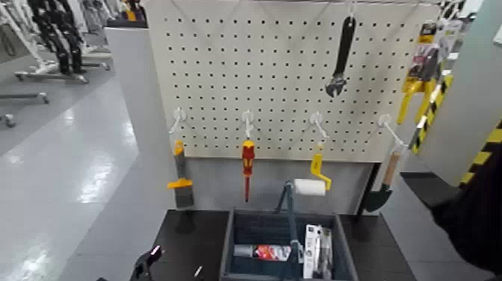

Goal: Put the yellow pliers into the crate.

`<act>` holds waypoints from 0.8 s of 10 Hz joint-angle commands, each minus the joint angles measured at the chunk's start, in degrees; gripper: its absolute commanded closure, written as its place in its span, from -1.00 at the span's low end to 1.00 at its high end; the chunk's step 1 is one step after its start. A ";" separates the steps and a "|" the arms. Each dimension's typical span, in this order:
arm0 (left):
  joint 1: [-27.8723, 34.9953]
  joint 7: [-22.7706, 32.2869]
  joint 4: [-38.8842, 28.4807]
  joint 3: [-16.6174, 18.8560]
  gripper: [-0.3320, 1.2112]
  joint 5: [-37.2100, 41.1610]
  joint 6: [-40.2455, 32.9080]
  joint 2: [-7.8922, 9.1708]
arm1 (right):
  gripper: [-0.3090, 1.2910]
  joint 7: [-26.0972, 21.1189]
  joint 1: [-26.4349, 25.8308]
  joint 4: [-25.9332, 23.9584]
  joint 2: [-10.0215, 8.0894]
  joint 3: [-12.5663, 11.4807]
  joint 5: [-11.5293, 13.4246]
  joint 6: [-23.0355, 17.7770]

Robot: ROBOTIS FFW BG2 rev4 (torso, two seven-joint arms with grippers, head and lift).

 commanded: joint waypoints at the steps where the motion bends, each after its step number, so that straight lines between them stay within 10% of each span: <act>1: -0.16 -0.23 0.14 -0.02 -0.44 0.01 0.00 0.09 | -0.30 0.07 0.00 0.00 -0.05 -0.01 0.00 0.08; 8: -0.16 -0.58 0.14 -0.02 -0.43 0.01 0.35 0.09 | -0.31 1.30 -0.18 -3.52 -0.05 -4.14 2.81 1.31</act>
